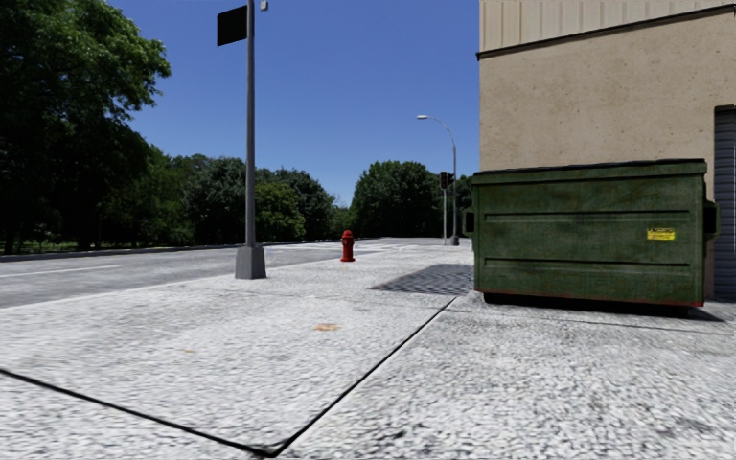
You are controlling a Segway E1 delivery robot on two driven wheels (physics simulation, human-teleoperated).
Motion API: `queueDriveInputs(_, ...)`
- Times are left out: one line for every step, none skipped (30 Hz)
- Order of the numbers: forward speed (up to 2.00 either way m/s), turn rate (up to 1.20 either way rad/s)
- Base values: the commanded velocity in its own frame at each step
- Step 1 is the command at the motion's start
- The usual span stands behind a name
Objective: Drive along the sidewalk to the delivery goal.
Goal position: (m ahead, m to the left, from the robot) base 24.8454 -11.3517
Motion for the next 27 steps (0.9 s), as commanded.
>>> queueDriveInputs(2.0, 0.0)
queueDriveInputs(2.0, 0.0)
queueDriveInputs(2.0, 0.0)
queueDriveInputs(2.0, 0.0)
queueDriveInputs(2.0, 0.0)
queueDriveInputs(2.0, 0.0)
queueDriveInputs(2.0, 0.0)
queueDriveInputs(2.0, 0.0)
queueDriveInputs(2.0, 0.0)
queueDriveInputs(2.0, 0.0)
queueDriveInputs(2.0, 0.0)
queueDriveInputs(2.0, 0.0)
queueDriveInputs(2.0, 0.0)
queueDriveInputs(2.0, 0.0)
queueDriveInputs(2.0, 0.0)
queueDriveInputs(2.0, 0.0)
queueDriveInputs(2.0, 0.0)
queueDriveInputs(2.0, 0.0)
queueDriveInputs(2.0, 0.0)
queueDriveInputs(2.0, 0.0)
queueDriveInputs(2.0, 0.0)
queueDriveInputs(2.0, 0.0)
queueDriveInputs(2.0, 0.0)
queueDriveInputs(2.0, 0.0)
queueDriveInputs(2.0, 0.0)
queueDriveInputs(2.0, 0.0)
queueDriveInputs(2.0, 0.0)
